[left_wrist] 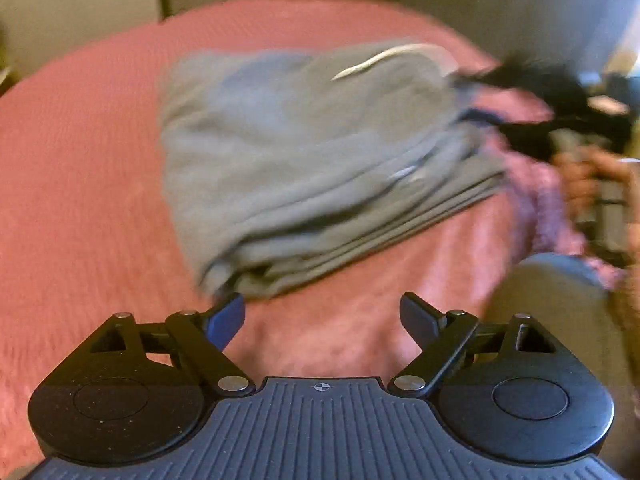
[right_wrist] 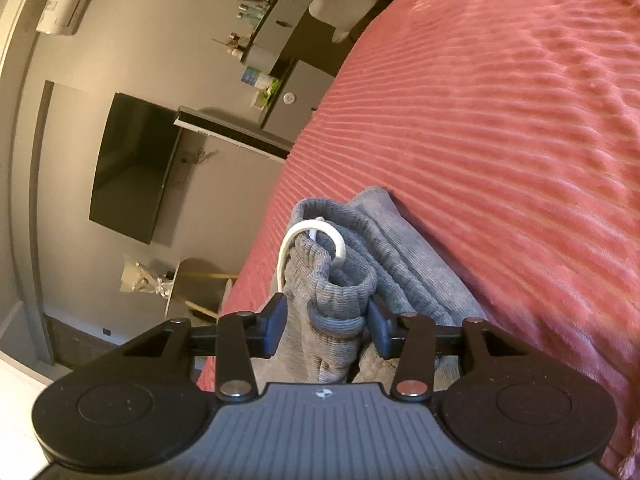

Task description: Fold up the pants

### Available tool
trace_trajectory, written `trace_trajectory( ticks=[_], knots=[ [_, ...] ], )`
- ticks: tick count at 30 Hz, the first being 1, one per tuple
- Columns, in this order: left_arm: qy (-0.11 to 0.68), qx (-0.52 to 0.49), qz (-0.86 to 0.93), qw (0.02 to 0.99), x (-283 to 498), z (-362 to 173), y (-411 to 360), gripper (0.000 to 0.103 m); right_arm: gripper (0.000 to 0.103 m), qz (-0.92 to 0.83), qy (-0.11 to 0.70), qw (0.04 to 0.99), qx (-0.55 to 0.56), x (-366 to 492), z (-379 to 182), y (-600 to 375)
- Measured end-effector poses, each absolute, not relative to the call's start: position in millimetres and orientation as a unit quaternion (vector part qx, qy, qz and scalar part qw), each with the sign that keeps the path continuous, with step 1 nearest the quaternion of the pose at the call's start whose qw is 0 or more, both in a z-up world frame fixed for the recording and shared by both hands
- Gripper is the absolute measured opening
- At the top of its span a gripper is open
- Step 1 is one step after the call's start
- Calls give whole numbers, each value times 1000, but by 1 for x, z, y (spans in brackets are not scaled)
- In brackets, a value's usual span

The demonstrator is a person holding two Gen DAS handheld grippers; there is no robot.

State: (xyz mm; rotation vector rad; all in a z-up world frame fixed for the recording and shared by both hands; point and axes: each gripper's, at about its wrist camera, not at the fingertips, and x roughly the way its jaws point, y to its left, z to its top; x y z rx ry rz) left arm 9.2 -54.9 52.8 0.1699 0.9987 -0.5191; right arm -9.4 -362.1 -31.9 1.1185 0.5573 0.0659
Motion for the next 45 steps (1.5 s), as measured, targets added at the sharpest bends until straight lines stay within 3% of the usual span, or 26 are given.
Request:
trace_trajectory(
  ticks=[1, 5, 10, 12, 13, 15, 16, 22, 28, 30, 31, 38, 43, 45],
  knots=[
    [437, 84, -263, 856, 8, 60, -61, 90, 27, 26, 261, 816, 514, -9, -31, -361],
    [317, 122, -291, 894, 19, 67, -97, 89, 24, 56, 230, 825, 513, -17, -21, -357],
    [319, 180, -324, 872, 45, 40, -157, 82, 23, 89, 217, 831, 504, -21, -1, -350],
    [317, 198, -302, 877, 55, 31, -171, 75, 23, 96, 218, 831, 502, -20, 1, -349],
    [319, 198, -297, 878, 60, 30, -177, 69, 23, 101, 220, 831, 502, -19, 2, -348],
    [333, 172, -312, 873, 72, 28, -179, 25, 22, 112, 223, 829, 501, -18, 3, -348],
    [351, 161, -309, 869, 79, 25, -177, 13, 24, 122, 227, 827, 499, -17, 3, -347],
    [376, 81, -296, 874, 96, 29, -150, 10, 44, 58, 200, 870, 446, -24, 22, -363],
    [382, 52, -291, 875, 103, 40, -136, 10, 44, 57, 223, 877, 422, 14, 22, -357],
    [382, 48, -290, 876, 104, 42, -135, 10, 29, 72, 236, 878, 411, 24, 19, -351],
    [382, 46, -287, 877, 106, 43, -135, 10, 5, 70, 242, 881, 400, 29, 19, -347],
    [380, 17, -270, 885, 116, 50, -120, 10, 4, -33, 173, 877, 446, -13, 19, -366],
    [374, -23, -269, 887, 117, 64, -112, 10, 4, -64, 238, 868, 432, -30, 3, -355],
    [369, -26, -270, 889, 116, 70, -113, 10, 4, -20, 252, 844, 474, -26, -7, -344]
  ],
)
